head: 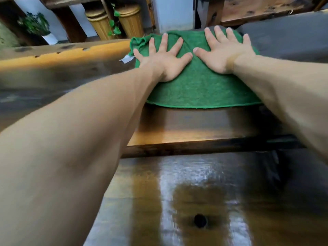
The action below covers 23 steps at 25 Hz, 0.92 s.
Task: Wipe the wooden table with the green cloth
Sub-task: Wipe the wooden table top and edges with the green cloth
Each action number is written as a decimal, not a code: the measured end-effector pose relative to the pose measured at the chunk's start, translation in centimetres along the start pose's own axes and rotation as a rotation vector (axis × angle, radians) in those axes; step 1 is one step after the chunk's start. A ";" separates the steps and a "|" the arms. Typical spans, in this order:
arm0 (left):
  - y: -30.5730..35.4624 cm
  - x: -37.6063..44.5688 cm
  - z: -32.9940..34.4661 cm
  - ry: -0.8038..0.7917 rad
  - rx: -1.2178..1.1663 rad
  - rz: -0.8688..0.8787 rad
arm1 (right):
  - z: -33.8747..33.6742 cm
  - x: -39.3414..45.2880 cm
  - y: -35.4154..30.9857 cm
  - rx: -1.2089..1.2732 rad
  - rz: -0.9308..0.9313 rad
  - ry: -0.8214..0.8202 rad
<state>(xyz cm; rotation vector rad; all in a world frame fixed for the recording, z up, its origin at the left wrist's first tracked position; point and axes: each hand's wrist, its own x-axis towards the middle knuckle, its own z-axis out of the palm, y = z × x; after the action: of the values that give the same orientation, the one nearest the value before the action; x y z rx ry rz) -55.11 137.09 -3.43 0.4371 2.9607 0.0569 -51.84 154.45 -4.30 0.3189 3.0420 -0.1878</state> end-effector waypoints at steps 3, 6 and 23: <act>0.4 3.0 -0.1 -0.004 -0.012 -0.021 | 0.0 3.5 0.5 -0.013 0.019 0.010; 0.7 4.8 -0.4 0.012 -0.009 -0.036 | -0.4 5.5 0.5 -0.027 0.023 0.029; 4.3 -7.3 1.4 0.011 -0.008 0.041 | 0.1 -7.0 1.9 -0.014 -0.063 0.013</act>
<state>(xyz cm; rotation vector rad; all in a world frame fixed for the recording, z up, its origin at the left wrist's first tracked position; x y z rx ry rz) -46.76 139.14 -3.57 0.4974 2.9617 0.0752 -44.56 154.91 -3.94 0.2248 3.0665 -0.1687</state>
